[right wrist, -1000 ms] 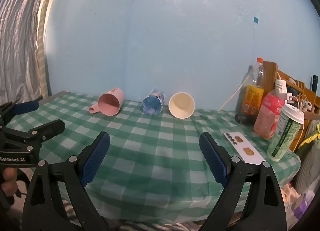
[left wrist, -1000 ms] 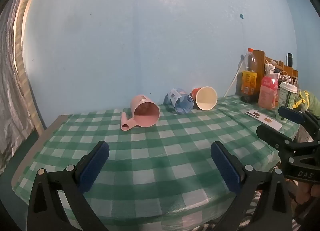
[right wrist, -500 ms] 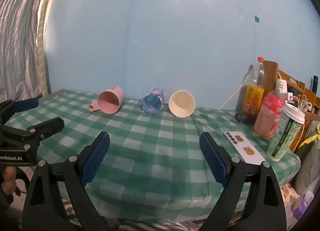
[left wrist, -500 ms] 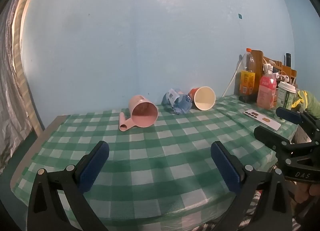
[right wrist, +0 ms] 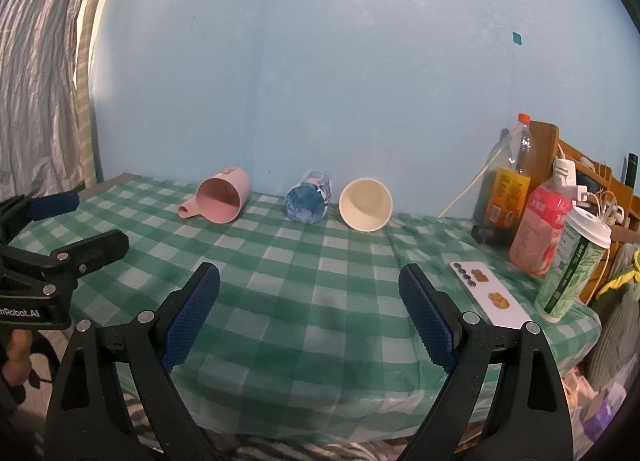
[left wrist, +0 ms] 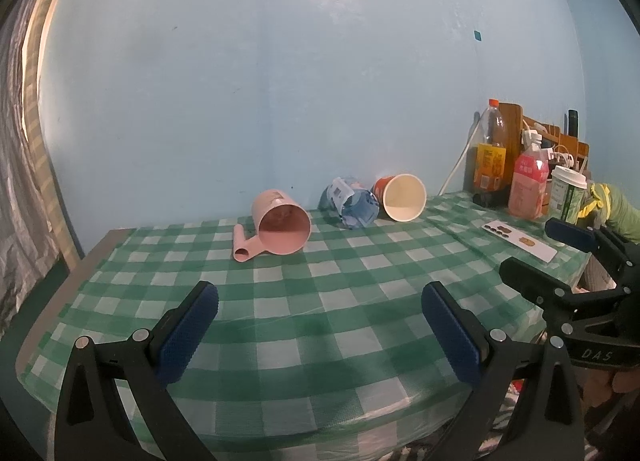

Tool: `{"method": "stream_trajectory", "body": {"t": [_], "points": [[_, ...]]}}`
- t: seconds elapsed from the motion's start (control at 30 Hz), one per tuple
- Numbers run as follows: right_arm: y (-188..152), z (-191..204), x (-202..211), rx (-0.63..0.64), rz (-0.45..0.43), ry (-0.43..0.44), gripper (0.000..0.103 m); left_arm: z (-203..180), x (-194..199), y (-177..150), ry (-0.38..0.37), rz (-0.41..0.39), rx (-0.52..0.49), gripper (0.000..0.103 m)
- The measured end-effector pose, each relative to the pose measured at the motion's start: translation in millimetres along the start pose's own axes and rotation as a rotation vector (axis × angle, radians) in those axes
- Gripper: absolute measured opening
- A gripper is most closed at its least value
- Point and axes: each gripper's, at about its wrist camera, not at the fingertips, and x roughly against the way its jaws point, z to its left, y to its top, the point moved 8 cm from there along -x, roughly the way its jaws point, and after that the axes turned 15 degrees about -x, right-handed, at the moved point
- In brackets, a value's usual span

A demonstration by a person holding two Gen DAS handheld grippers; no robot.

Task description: Flip cup upside down

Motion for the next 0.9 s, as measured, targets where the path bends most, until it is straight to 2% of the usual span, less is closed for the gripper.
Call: {"method": "stream_trajectory", "body": {"t": [0.9], "points": [[-3.2, 4.0, 0.4, 0.001, 0.005, 0.001, 0.09, -0.5, -1.6, -2.0, -0.01, 0.004, 0.006, 0.103]]}}
